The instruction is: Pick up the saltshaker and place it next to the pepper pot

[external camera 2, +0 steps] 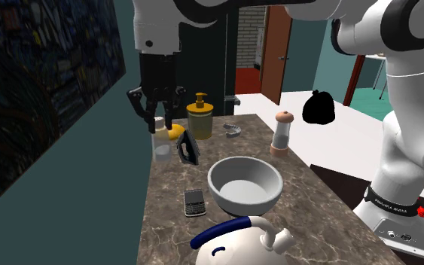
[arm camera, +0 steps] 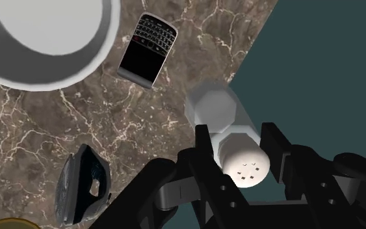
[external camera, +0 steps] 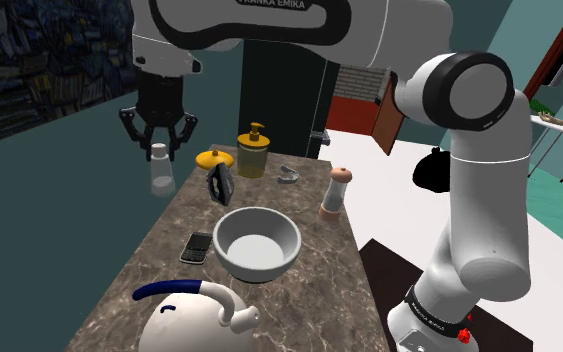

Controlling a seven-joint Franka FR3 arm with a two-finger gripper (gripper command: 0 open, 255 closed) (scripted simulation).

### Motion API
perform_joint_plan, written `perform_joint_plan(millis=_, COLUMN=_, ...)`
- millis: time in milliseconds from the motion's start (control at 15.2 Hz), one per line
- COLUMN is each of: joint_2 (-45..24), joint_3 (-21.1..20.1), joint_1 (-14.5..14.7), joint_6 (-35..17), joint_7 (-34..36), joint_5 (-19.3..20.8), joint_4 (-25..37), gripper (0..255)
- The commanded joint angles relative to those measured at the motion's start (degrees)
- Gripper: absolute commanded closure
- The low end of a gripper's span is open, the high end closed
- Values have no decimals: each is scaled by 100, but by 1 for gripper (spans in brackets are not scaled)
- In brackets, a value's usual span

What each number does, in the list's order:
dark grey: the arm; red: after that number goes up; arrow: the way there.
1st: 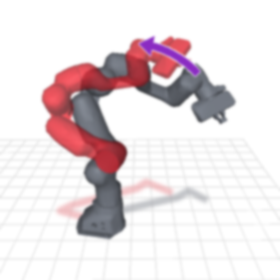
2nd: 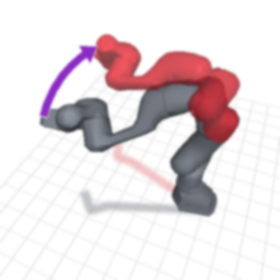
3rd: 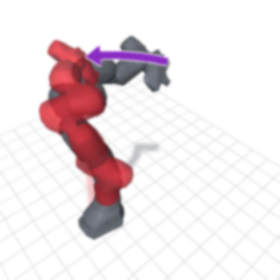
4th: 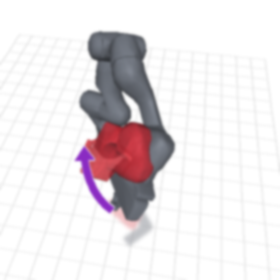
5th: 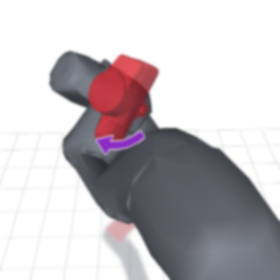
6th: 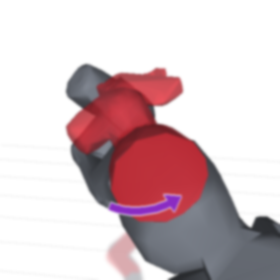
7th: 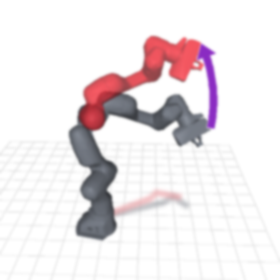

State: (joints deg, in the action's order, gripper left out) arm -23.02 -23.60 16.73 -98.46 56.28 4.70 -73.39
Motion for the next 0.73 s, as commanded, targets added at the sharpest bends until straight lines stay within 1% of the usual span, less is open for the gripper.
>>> perform_joint_plan(millis=0, joint_2=-32, joint_3=-3, joint_1=28, joint_6=163, joint_7=14, joint_5=13, joint_4=192, gripper=255)
perform_joint_plan(millis=330, joint_2=-165, joint_3=-4, joint_1=116, joint_6=624, joint_7=41, joint_5=64, joint_4=786, gripper=255)
perform_joint_plan(millis=660, joint_2=-385, joint_3=2, joint_1=249, joint_6=1148, joint_7=72, joint_5=148, joint_4=1528, gripper=255)
